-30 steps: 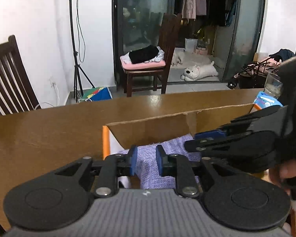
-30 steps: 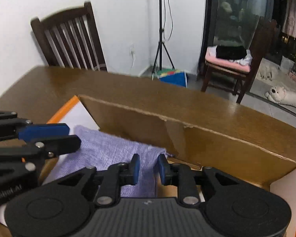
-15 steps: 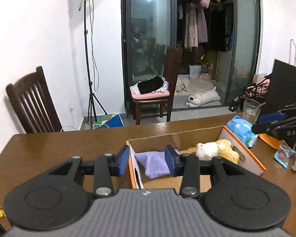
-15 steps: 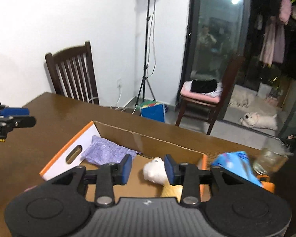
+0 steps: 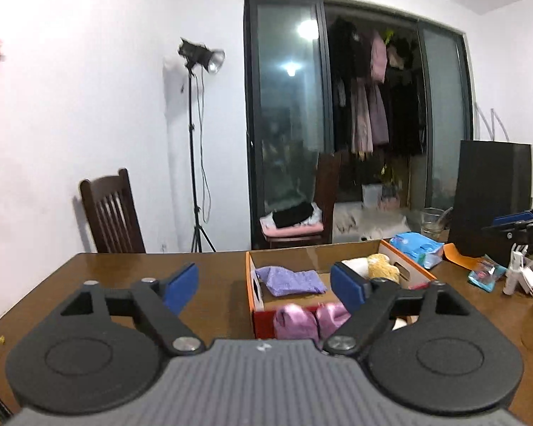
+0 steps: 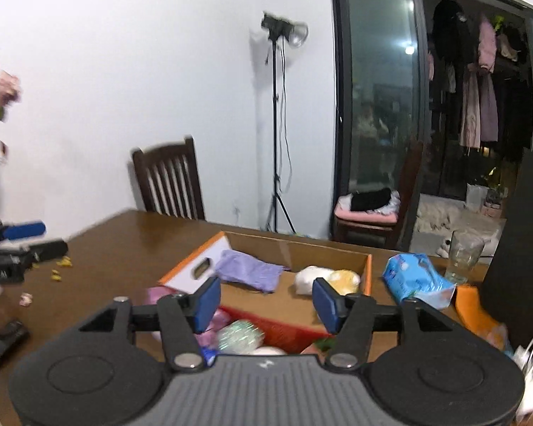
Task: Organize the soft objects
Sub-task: 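Return to the table and grasp the blue-and-white tissue pack with the left tool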
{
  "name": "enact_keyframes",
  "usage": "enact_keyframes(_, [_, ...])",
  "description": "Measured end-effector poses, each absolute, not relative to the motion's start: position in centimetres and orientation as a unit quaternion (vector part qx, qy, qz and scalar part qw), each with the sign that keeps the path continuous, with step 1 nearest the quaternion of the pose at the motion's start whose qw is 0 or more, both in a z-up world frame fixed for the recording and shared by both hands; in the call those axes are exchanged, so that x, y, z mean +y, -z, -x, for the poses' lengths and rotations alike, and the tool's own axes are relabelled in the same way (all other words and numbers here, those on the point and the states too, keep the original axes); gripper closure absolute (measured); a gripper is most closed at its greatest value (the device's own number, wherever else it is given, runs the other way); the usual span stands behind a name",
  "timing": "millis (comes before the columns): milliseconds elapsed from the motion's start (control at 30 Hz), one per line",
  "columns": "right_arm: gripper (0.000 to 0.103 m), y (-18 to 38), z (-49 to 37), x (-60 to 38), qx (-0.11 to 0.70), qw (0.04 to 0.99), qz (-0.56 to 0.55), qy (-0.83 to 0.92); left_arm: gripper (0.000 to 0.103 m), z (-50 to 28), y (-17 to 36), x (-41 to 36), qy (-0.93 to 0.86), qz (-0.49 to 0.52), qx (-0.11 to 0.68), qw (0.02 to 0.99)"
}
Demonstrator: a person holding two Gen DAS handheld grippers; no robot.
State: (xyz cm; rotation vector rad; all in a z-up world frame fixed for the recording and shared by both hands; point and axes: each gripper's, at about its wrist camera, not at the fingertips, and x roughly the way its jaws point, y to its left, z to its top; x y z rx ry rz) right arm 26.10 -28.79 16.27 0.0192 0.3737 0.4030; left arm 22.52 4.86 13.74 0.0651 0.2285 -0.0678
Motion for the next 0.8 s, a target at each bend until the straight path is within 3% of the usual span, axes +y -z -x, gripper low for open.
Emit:
enact_keyframes(200, [0.035,-10.0,-16.3,-27.9,0.138,0.97,-0.004,-0.202,0.008,-13.9,-7.8,3.0,0.018,-0.029,0.088,0.996])
enact_keyframes(367, [0.029,-4.6,-11.8,-27.1,0.144,0.97,-0.039,-0.192,0.007,-10.2,-4.2,2.9,0.018,-0.001,0.122,0.992])
enact_keyframes(800, [0.03,-0.2,-10.2,-25.7,0.181,0.967,-0.03,-0.178,0.007,-10.6,-0.9,1.6,0.05,-0.014,0.163,0.985])
